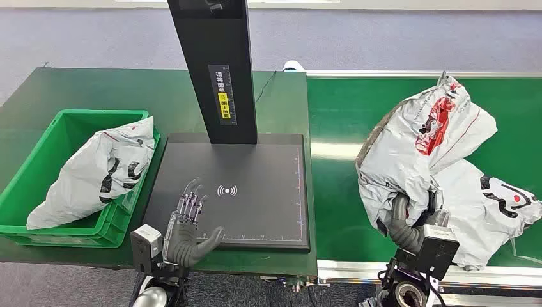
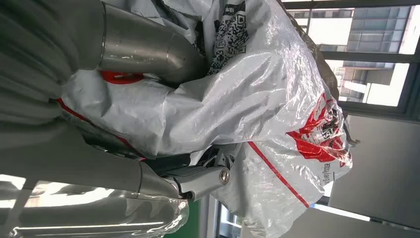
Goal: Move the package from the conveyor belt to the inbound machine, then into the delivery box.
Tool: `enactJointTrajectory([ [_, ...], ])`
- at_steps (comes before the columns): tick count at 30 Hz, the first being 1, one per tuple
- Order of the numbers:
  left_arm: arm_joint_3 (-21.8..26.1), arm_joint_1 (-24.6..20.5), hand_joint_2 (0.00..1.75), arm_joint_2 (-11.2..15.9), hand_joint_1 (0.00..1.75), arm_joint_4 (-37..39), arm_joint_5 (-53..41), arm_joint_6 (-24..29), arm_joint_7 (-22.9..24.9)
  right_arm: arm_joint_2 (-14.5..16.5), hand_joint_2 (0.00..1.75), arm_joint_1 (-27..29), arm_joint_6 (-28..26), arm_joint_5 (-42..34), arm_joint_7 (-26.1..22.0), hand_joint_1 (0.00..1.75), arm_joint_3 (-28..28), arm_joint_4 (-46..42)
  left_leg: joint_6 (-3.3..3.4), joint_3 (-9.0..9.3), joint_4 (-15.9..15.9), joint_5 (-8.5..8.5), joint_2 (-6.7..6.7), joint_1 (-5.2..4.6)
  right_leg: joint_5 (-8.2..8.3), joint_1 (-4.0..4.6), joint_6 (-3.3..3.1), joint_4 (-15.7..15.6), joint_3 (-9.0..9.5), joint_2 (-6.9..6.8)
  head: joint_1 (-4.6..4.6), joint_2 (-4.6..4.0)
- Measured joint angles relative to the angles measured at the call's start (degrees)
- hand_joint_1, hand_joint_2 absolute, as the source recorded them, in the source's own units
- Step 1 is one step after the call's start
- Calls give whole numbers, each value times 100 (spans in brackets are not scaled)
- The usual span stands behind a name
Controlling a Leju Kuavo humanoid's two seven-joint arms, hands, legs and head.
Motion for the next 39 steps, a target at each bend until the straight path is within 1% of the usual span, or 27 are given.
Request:
enactJointTrajectory([
  [14, -3, -22, 175, -1, 0, 4, 0, 2, 0, 39, 175, 37, -7, 0, -6, 175, -25, -105, 0, 0, 0, 0, 0, 0, 0, 0, 0, 0, 0, 0, -1, 0],
  [17, -4, -23, 175, -1, 0, 5, 8, 2, 0, 40, 175, 41, -20, -18, -67, 175, -26, -119, 0, -1, 0, 0, 0, 0, 0, 0, 0, 0, 0, 0, 0, 0],
  [19, -5, -29, 175, 1, 0, 8, 31, 4, -3, 33, 175, 43, 92, -53, -90, 175, -6, -144, 0, -2, 0, 0, 0, 0, 0, 0, 0, 0, 1, 0, 0, 0],
  [20, -6, -38, 175, 2, 0, 13, 43, 6, -13, 19, 175, 42, 267, -59, -19, 175, 27, -152, 0, -2, 0, 0, 1, 0, 0, 0, 0, 0, 1, 0, 0, 0],
  [22, -9, -63, 175, 6, 0, 36, 51, 9, -62, -37, 175, 29, 818, 27, 256, 175, 170, -138, 0, -3, 0, 0, 1, 0, 0, 0, 0, 0, 1, 1, 0, 0],
  [24, -18, -87, 175, 13, 0, 68, 49, 7, -136, -112, 175, -15, 1527, 168, 604, 175, 406, -57, 0, -3, -1, 0, 1, 0, 0, 0, 0, 0, 1, 0, -1, 0],
  [27, -39, -121, 175, 30, 0, 120, 30, -30, -226, -225, 175, -113, 2695, 161, 1221, 175, 779, 191, 0, -2, -1, 1, -2, 1, 0, 1, 0, 0, 2, -2, -2, 0],
  [29, -49, -141, 175, 45, 0, 155, 9, -56, -255, -309, 175, -174, 3246, 274, 1488, 175, 990, 362, 0, -7, -1, 2, -4, 1, 0, 1, 0, 1, 3, -4, -1, 0],
  [31, -54, -174, 175, 53, 0, 191, -17, -66, -257, -432, 175, -376, 3887, 795, 1668, 175, 1326, 589, 0, -9, -2, 2, 6, 1, 2, 1, -2, 2, 2, 4, -1, 0],
  [33, -77, -245, 175, 50, 0, 229, -37, -67, -232, -565, 175, -703, 4486, 1406, 1756, 175, 1829, 896, 1, -3, 0, 3, 15, 0, 5, 0, -3, 2, 0, 12, -2, 0],
  [34, -92, -281, 175, 46, 0, 244, -42, -64, -215, -616, 175, -848, 4636, 1572, 1763, 175, 2074, 1038, 2, 0, 0, 4, 10, 0, 5, 0, -3, 1, 1, 8, -2, 0],
  [36, -111, -323, 175, 40, 0, 264, -44, -55, -193, -682, 175, -1063, 4714, 1656, 1758, 175, 2445, 1264, 4, -1, 1, 6, -6, 0, 5, 0, -3, 1, 3, -6, -3, 0],
  [39, -128, -333, 175, 39, 0, 283, -44, -50, -186, -788, 175, -1278, 4726, 1673, 1746, 175, 2755, 1477, 4, -3, 1, 6, -8, 0, 5, 0, -3, 1, 4, -10, -2, 0],
])
